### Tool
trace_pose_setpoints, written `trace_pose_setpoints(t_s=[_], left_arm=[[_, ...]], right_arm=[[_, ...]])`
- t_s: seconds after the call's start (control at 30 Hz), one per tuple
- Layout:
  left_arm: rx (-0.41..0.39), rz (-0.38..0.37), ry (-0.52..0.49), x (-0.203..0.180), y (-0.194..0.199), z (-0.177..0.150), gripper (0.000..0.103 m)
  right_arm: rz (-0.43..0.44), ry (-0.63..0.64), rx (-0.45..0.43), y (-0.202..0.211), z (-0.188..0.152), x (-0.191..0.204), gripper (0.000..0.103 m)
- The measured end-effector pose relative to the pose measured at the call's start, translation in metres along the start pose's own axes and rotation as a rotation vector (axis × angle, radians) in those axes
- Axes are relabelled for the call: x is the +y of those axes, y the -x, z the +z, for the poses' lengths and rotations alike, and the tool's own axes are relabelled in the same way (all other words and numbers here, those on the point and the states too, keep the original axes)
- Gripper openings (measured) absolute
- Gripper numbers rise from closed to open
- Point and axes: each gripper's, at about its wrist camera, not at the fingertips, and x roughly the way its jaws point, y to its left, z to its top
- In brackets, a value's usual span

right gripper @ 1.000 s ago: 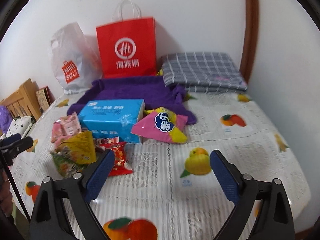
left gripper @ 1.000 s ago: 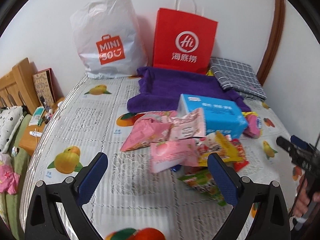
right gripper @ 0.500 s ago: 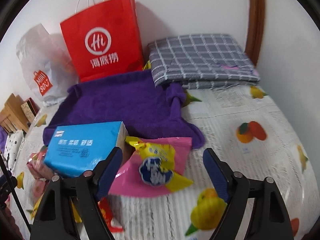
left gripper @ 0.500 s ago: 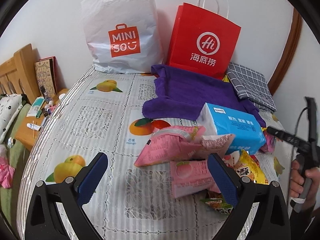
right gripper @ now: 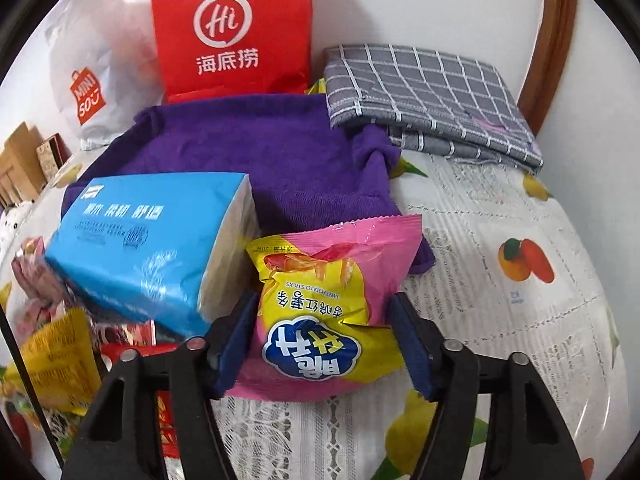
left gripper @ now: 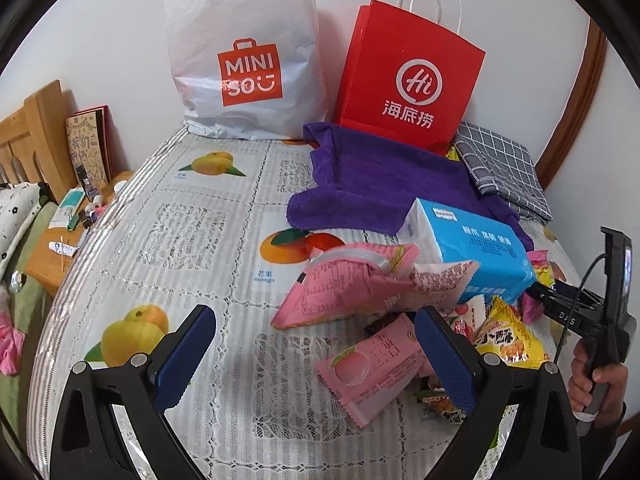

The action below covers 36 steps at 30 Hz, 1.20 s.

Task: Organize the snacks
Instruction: 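Grasp the pink silver-topped packet with the left tool while the right tool lifts the chip bag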

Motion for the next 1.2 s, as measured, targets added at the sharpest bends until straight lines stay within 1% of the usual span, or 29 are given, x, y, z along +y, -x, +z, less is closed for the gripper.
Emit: trace_pose_setpoints(t_s=[0.23,0.3,0.33,0.43,0.5,0.7,0.77,0.87,0.9,0.93,0.97,1.03,1.1,1.2], left_arm=[[0.030,-0.013,-0.011,-0.005,-0.012,-0.003,0.100],[0.037,-0.020,-0.012,-0.007,-0.018,0.000,0.100],[0.040,-0.021,-0.016,-0.008,-0.020,0.001,0.100],[0.049,-0.005,-0.038,-0.011,-0.027,0.008,0.100],[0.052,-0.002,-0.044,-0.010,-0.030,0.013,0.100],[0.086,-0.076,-0.011,-0.008,-0.049,0.025,0.100],[0.100,-0.088,0.001,-0.008,-0.057,0.027,0.100],[0.107,-0.124,0.020,-0.007,-0.063,0.027,0.091],[0.111,-0.135,0.027,-0.006,-0.064,0.027,0.087],[0.116,-0.149,0.036,-0.006,-0.066,0.027,0.079],[0.121,-0.174,0.044,-0.005,-0.067,0.027,0.075],[0.124,-0.192,0.045,-0.005,-0.066,0.026,0.069],[0.118,-0.186,0.037,-0.003,-0.061,0.025,0.064],[0.117,-0.158,0.025,0.002,-0.052,0.021,0.064]], right_arm=[[-0.013,0.020,-0.034,0.023,-0.025,-0.011,0.059],[-0.003,0.028,-0.040,0.023,-0.031,-0.012,0.059],[-0.008,0.039,-0.060,0.024,-0.034,-0.012,0.059],[-0.020,0.073,-0.101,0.027,-0.040,-0.009,0.059],[-0.015,0.076,-0.103,0.027,-0.040,-0.008,0.059],[0.017,0.044,-0.095,0.024,-0.038,-0.013,0.061],[0.020,0.044,-0.091,0.024,-0.038,-0.013,0.061],[0.035,0.036,-0.078,0.022,-0.037,-0.014,0.062],[0.043,0.031,-0.075,0.022,-0.037,-0.015,0.063],[0.054,0.024,-0.068,0.021,-0.037,-0.017,0.063],[0.061,0.018,-0.063,0.020,-0.037,-0.018,0.064],[0.075,0.007,-0.060,0.020,-0.037,-0.020,0.064],[0.077,0.004,-0.062,0.020,-0.038,-0.020,0.064],[0.066,0.015,-0.060,0.018,-0.039,-0.018,0.066]])
